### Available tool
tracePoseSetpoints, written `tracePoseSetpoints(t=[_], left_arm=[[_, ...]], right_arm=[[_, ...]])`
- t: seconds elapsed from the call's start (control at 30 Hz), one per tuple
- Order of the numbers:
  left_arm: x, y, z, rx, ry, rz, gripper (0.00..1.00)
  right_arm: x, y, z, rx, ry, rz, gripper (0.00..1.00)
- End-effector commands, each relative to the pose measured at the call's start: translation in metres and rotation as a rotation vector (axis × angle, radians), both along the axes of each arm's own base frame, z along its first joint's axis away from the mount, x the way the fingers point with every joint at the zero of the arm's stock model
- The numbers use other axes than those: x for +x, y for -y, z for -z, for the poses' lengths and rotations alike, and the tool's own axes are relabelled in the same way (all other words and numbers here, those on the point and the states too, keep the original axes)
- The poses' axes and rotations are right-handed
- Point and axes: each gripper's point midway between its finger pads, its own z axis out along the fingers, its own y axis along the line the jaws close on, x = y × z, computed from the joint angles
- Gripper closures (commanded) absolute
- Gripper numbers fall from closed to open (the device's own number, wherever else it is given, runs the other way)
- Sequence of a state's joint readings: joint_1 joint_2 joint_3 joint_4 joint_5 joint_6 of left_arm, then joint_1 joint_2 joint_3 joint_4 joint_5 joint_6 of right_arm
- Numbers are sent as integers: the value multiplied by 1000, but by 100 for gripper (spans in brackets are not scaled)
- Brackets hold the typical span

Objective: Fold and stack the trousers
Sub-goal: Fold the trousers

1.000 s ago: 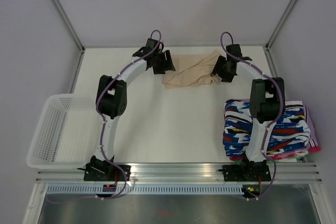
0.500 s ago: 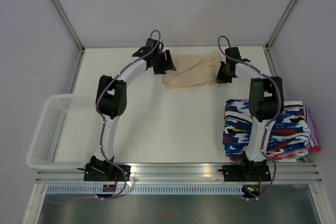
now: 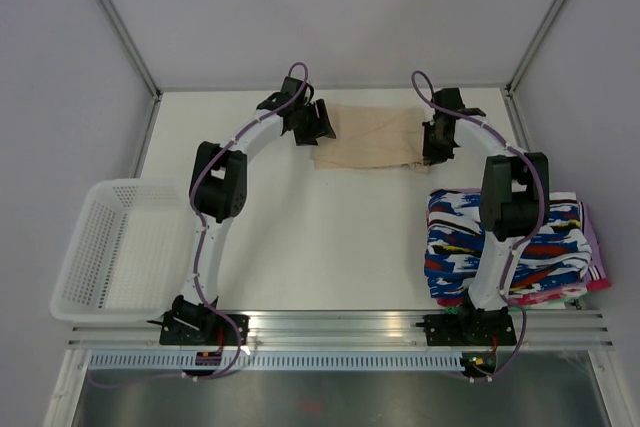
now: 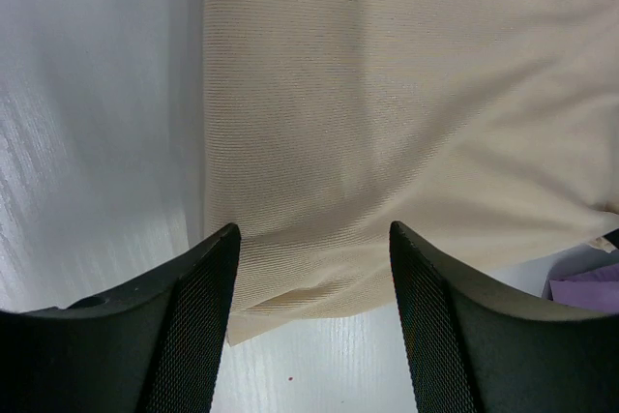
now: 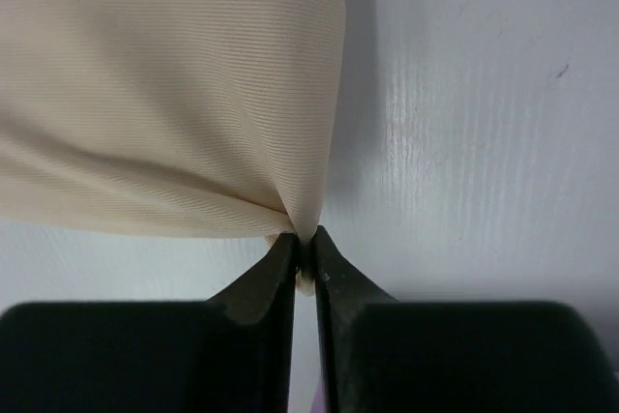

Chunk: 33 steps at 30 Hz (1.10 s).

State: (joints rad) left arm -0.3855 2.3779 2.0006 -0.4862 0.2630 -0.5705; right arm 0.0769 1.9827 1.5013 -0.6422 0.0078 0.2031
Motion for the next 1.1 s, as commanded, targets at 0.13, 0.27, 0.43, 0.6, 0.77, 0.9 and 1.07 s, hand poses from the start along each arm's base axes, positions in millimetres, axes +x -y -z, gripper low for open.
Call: tracePoseSetpoints(t=[0.13, 0.27, 0.43, 0.6, 0.77, 0.9, 1.07], left_arm=[[11, -6, -40, 15, 86, 16, 31], [-2, 3, -52, 40, 132, 107, 31], [-14, 20, -55, 110, 209, 221, 38], [-23, 42, -45, 79, 210, 265, 41], [-30, 64, -33, 77, 217, 310, 40], [-30, 64, -13, 118, 184, 289, 42], [-43, 41, 29, 239, 61, 249, 53]], right_arm=[[19, -21, -67, 134, 36, -124, 32], [44, -38, -116, 241, 139, -124, 18], [90, -48, -103, 330, 228, -6, 31], [114, -50, -55, 385, 206, 117, 36], [130, -48, -13, 373, 195, 144, 36], [137, -44, 8, 355, 183, 167, 36], [134, -27, 38, 255, 133, 203, 37]])
